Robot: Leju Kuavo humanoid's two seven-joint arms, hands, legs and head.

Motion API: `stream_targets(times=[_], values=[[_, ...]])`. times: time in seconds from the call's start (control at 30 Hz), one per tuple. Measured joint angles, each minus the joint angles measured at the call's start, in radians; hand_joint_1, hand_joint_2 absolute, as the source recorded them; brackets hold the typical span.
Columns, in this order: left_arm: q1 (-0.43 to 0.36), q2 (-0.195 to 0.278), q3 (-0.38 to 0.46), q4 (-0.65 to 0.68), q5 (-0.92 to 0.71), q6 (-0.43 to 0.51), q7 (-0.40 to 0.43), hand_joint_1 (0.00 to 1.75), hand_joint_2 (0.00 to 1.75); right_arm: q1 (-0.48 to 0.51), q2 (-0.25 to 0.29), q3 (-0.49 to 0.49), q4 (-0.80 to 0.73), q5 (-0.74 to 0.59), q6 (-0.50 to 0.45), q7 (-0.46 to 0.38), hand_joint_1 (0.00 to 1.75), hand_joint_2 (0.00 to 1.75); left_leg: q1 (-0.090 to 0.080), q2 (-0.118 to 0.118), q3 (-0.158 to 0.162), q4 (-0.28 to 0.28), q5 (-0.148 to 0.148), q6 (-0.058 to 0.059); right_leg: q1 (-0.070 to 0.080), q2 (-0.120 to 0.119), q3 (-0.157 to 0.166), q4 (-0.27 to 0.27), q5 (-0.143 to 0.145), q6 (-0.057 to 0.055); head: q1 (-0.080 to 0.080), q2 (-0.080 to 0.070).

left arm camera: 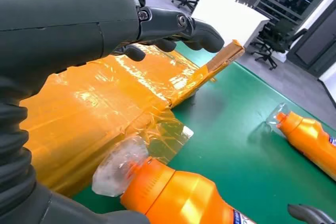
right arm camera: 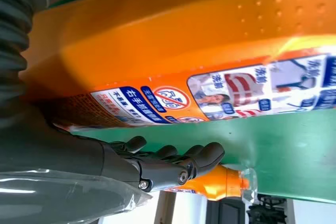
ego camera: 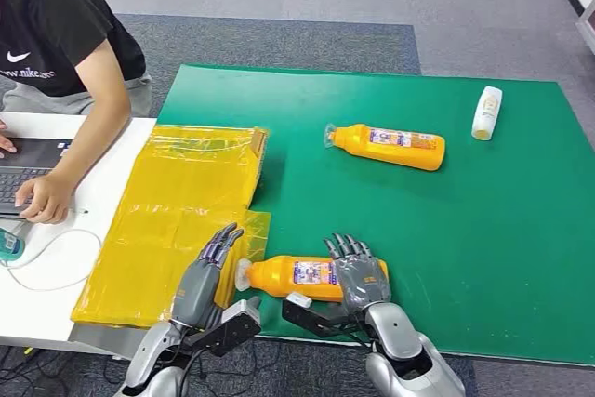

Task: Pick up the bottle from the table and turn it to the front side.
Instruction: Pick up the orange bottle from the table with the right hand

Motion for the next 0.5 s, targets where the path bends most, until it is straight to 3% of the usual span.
stream_targets(times=[0.37,0.4,0.5], values=[[0.0,0.0,0.0,0.0,0.005,0.014,0.0,0.0,1.75,-0.043,-0.005,0.0,0.047,0.006,0.036,0.019,0.01,1.75,0.0,0.0,0.001,0.0,0.002,0.0,0.0,0.0,0.001,0.0,0.003,0.0,0.0,0.0],[0.0,0.0,0.0,0.0,0.007,0.016,0.0,0.0,1.75,-0.045,-0.005,0.0,0.05,0.007,0.035,0.019,0.15,1.75,0.0,0.0,0.001,0.0,0.003,0.0,0.0,0.0,0.001,0.0,0.004,0.001,0.0,0.0],[0.0,0.0,0.0,0.0,0.014,0.022,0.0,0.0,1.75,-0.048,-0.005,0.001,0.058,0.008,0.032,0.016,1.45,1.75,0.0,0.0,0.001,0.0,0.004,0.001,0.0,0.0,0.001,0.0,0.005,0.001,0.0,0.0]])
